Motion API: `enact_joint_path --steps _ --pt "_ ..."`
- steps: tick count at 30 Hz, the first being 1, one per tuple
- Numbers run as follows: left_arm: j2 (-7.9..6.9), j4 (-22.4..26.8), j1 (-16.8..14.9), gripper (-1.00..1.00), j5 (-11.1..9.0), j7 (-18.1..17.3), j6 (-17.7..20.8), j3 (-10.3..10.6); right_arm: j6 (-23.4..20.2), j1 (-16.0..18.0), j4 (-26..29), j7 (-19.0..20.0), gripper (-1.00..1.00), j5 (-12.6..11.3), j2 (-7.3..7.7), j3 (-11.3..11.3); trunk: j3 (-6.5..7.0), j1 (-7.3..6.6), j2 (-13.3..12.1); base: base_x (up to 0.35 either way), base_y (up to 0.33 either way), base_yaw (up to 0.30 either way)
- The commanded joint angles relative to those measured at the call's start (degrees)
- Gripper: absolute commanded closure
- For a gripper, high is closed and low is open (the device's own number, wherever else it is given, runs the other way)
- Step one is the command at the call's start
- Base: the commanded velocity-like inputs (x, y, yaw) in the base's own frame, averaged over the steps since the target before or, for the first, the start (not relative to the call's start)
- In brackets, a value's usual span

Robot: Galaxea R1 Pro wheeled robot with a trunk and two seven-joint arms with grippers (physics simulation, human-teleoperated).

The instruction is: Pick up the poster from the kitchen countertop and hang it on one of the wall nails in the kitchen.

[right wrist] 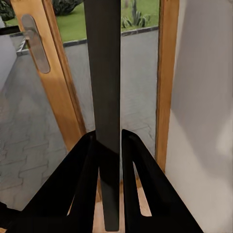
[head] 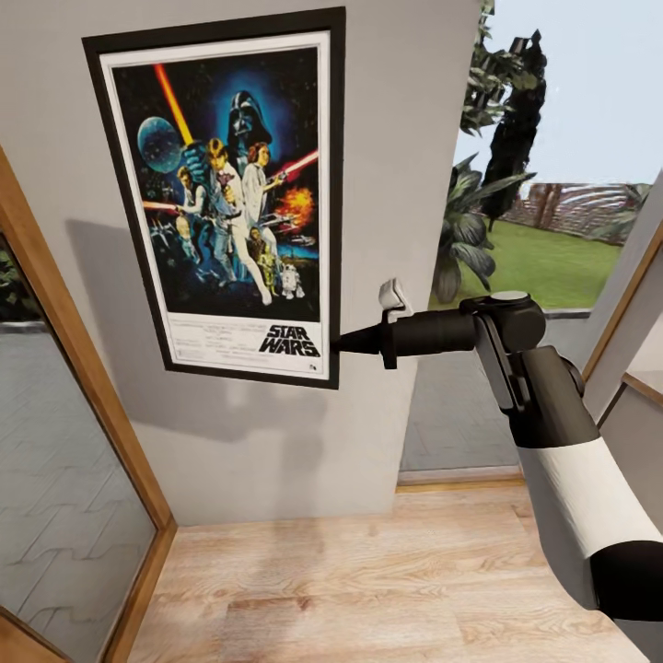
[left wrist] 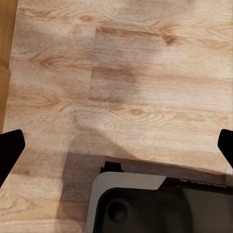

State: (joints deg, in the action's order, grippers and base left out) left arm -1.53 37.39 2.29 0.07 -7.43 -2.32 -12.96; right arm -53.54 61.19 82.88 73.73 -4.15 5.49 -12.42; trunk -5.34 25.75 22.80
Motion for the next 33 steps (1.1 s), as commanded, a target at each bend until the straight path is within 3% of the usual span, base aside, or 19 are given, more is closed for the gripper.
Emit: enact_joint_path --steps 1,11,15,23,31,33 --pt "0.03 0.1 0.0 -1.00 0.0 -0.4 -0.1 -0.2 -0.6 0.1 0.0 -0.2 1.00 -0.5 0.05 -0.1 -0.11 0.04 0.1 0.000 0.000 0.000" --pt "0.03 0.1 0.0 -1.00 0.0 -0.4 -0.1 -0.2 0.2 -0.3 -0.1 0.0 1.00 -0.6 0.59 -0.2 -0.11 0.04 0.1 0.000 0.000 0.000" --pt "0.03 0.1 0.0 -1.00 0.0 -0.4 -0.1 -0.2 1.2 -0.6 -0.1 2.8 1.00 -0.5 1.00 0.0 -0.11 0.04 0.1 0.000 0.000 0.000" --pt "0.03 0.1 0.0 -1.00 0.0 -0.4 -0.1 -0.2 2.5 -0.6 -0.2 5.9 1.00 -0.4 3.55 0.0 -0.11 0.04 0.1 0.000 0.000 0.000" --pt "0.03 0.1 0.0 -1.00 0.0 -0.4 -0.1 -0.2 3.5 -0.8 -0.2 6.4 1.00 -0.4 4.85 0.0 -0.11 0.04 0.1 0.000 0.000 0.000" --pt "0.03 0.1 0.0 -1.00 0.0 -0.4 -0.1 -0.2 3.6 -0.9 -0.3 6.4 1.00 -0.5 6.02 0.0 -0.11 0.04 0.1 0.000 0.000 0.000"
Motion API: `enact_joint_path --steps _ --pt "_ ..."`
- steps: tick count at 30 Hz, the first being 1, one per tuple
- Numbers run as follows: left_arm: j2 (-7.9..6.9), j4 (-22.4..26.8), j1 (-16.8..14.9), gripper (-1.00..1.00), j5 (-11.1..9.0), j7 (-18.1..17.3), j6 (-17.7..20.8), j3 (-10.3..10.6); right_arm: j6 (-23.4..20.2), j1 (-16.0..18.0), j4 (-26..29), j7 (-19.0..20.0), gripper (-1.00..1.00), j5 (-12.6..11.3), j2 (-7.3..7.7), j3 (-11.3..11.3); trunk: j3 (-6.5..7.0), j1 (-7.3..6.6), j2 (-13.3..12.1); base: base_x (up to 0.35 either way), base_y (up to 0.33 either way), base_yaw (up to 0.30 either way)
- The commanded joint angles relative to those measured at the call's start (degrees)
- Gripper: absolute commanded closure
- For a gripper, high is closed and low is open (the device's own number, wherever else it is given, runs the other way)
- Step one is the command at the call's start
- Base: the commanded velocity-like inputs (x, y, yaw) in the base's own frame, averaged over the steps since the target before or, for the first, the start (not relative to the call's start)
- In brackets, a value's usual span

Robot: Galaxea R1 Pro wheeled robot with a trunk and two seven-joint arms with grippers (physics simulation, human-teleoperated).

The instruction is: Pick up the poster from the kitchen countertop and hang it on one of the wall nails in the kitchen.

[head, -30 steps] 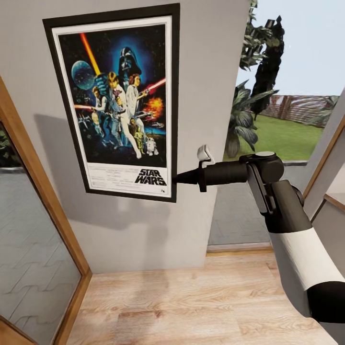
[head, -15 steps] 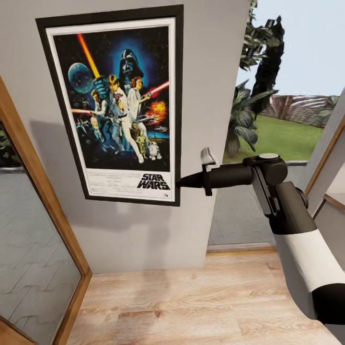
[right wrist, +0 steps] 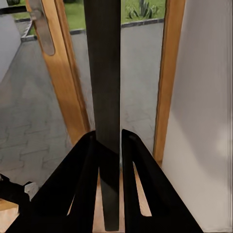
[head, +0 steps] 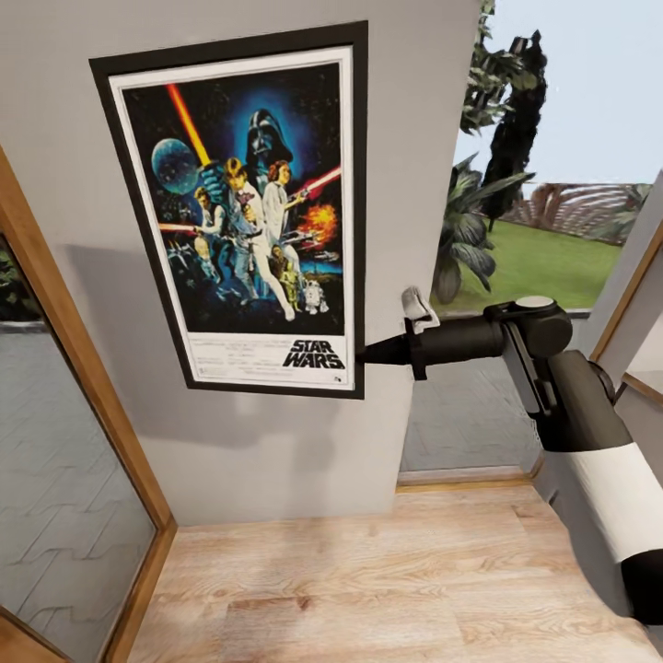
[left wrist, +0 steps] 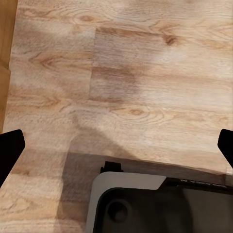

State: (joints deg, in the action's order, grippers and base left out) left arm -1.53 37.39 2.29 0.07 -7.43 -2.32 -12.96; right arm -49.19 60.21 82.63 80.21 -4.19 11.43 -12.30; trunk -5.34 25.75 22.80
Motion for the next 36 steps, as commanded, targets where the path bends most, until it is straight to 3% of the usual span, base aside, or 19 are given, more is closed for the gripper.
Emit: enact_joint_path --steps 1,9,36 --pt "0.03 0.1 0.0 -1.00 0.0 -0.4 -0.1 -0.2 -0.7 0.0 0.0 -0.1 1.00 -0.5 0.32 -0.1 -0.11 0.04 0.1 0.000 0.000 0.000" --pt "0.03 0.1 0.0 -1.00 0.0 -0.4 -0.1 -0.2 -0.6 -0.4 0.0 -0.1 1.00 -0.6 1.46 -0.1 -0.11 0.04 0.1 0.000 0.000 0.000" --pt "0.03 0.1 0.0 -1.00 0.0 -0.4 -0.1 -0.3 -0.6 -0.9 0.0 -0.1 1.00 -0.5 1.49 0.0 -0.11 0.04 0.1 0.000 0.000 0.000"
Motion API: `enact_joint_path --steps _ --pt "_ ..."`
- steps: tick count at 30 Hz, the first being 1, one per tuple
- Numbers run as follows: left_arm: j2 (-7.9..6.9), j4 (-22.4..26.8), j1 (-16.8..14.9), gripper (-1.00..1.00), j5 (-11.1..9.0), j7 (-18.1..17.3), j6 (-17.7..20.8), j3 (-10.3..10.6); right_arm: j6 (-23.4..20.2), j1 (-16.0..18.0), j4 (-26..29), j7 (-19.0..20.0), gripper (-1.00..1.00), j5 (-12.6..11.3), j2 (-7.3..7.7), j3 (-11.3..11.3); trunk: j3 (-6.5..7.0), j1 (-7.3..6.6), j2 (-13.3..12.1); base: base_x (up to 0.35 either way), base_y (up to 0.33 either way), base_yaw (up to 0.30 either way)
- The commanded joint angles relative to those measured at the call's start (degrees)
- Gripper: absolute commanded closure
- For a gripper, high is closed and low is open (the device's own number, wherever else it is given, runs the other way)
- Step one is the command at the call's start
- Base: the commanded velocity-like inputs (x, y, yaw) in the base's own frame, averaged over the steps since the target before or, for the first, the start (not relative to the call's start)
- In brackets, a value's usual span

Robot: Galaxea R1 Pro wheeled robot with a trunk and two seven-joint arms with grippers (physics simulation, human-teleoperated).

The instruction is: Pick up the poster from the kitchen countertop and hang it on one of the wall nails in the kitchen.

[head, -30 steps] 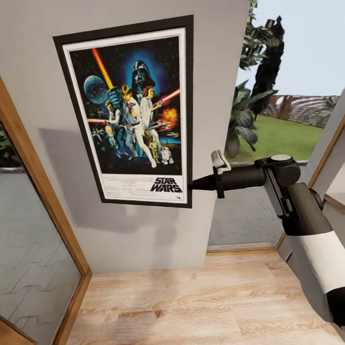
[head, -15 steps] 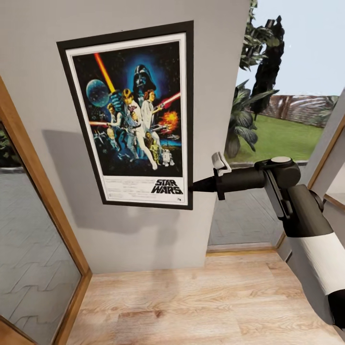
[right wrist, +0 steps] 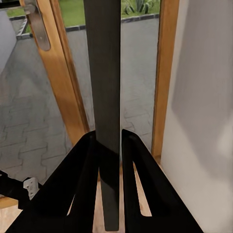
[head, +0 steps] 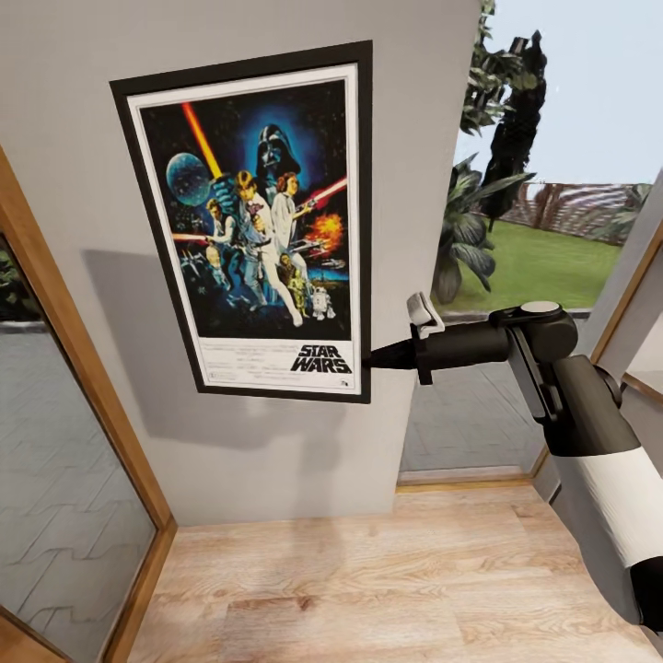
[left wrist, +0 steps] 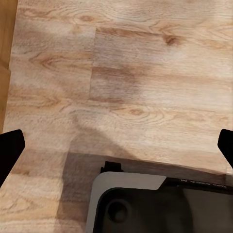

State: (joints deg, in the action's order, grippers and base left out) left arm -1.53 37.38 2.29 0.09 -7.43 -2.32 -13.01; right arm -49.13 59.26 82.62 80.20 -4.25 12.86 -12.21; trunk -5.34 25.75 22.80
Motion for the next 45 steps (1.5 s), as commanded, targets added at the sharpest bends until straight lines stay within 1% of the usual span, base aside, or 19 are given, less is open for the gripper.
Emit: enact_joint_path --steps 1,13,20,30,32,33,38,45 --pt "0.03 0.1 0.0 -1.00 0.0 -0.4 -0.1 -0.2 -0.7 0.1 0.0 -0.1 1.00 -0.4 0.06 -0.1 -0.11 0.04 0.1 0.000 0.000 0.000" --pt "0.03 0.1 0.0 -1.00 0.0 -0.4 -0.1 -0.2 -0.7 0.1 0.0 -0.3 1.00 -0.5 -0.09 -0.1 -0.11 0.04 0.1 0.000 0.000 0.000" --pt "0.03 0.1 0.0 -1.00 0.0 -0.4 -0.1 -0.2 -0.7 0.1 0.0 -0.5 1.00 -2.1 -0.35 -0.1 -0.11 0.04 0.1 0.000 0.000 0.000" --pt "0.03 0.1 0.0 -1.00 0.1 -0.4 -0.1 -0.2 -0.5 0.0 -0.5 -0.7 1.00 -2.6 -0.50 -0.1 -0.11 0.04 0.1 0.000 0.000 0.000" --pt "0.03 0.1 0.0 -1.00 0.1 -0.4 -0.1 -0.2 0.3 0.0 -1.0 -0.7 1.00 -2.6 -0.52 -0.1 -0.11 0.04 0.1 0.000 0.000 0.000" --pt "0.03 0.1 0.0 -1.00 0.1 -0.4 -0.1 -0.2 1.7 -0.2 -1.5 -0.7 1.00 -2.6 -0.53 -0.1 -0.11 0.04 0.1 0.000 0.000 0.000" --pt "0.03 0.1 0.0 -1.00 0.1 -0.4 -0.1 -0.2 4.8 -0.7 -3.4 -0.7 1.00 -2.7 -0.49 -0.1 -0.11 0.04 0.1 0.000 0.000 0.000" --pt "0.03 0.1 0.0 -1.00 0.1 -0.4 -0.1 -0.2 5.8 -0.9 -4.2 -0.6 1.00 -3.3 -0.48 -0.1 -0.11 0.04 0.1 0.000 0.000 0.000"
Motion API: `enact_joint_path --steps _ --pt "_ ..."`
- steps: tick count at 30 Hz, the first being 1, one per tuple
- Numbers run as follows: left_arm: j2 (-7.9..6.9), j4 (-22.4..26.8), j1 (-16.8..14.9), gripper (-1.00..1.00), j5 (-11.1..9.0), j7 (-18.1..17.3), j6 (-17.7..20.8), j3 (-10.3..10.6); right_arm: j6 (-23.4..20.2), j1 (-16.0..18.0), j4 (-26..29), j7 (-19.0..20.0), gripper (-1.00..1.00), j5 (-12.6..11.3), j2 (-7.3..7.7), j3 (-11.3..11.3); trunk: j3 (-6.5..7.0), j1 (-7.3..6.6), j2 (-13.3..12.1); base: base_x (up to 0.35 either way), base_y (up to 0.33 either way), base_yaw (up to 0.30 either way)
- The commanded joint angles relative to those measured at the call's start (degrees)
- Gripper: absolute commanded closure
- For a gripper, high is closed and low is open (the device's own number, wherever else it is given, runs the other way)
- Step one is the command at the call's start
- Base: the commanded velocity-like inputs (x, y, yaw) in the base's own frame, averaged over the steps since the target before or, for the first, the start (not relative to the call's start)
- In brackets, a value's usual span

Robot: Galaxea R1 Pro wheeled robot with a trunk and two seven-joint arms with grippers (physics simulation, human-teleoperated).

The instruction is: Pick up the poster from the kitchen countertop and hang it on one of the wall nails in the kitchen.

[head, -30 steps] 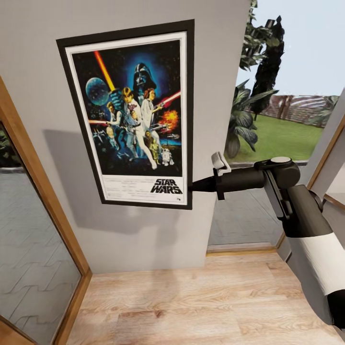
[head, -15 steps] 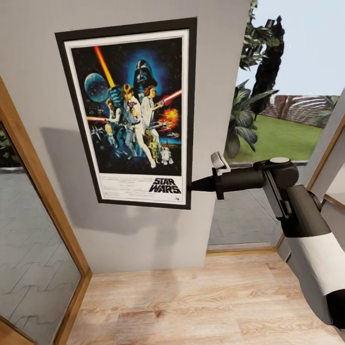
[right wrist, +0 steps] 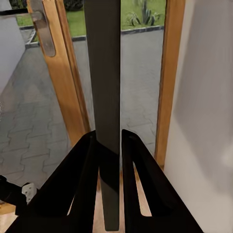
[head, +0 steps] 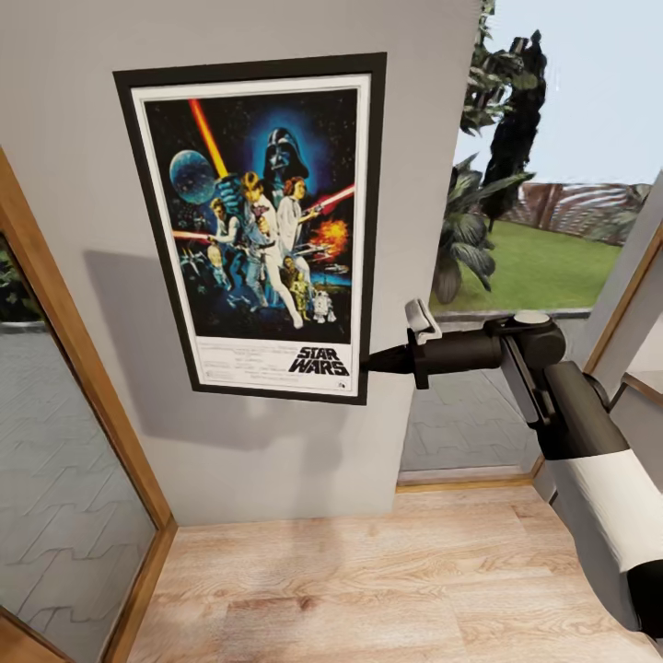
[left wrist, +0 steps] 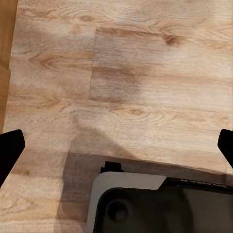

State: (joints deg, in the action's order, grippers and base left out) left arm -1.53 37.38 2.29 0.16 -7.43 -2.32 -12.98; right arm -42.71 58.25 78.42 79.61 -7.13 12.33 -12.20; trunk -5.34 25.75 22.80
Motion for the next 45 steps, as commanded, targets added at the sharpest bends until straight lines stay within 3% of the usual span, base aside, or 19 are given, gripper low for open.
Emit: enact_joint_path --steps 1,23,45 --pt "0.03 0.1 0.0 -1.00 0.0 -0.4 -0.1 -0.2 -0.6 0.1 0.0 0.0 1.00 -0.5 0.06 -0.1 -0.11 0.04 0.1 0.000 0.000 0.000" --pt "0.03 0.1 0.0 -1.00 0.0 -0.4 -0.1 -0.3 -0.4 0.0 -1.2 -0.1 1.00 -0.7 0.04 -0.1 -0.11 0.04 0.1 0.012 0.000 0.000" --pt "0.03 0.0 0.0 -1.00 0.0 -0.4 0.0 -0.3 -0.4 0.0 -1.2 -0.1 1.00 -0.7 0.05 -0.1 -0.11 0.04 0.1 0.317 0.036 0.000"
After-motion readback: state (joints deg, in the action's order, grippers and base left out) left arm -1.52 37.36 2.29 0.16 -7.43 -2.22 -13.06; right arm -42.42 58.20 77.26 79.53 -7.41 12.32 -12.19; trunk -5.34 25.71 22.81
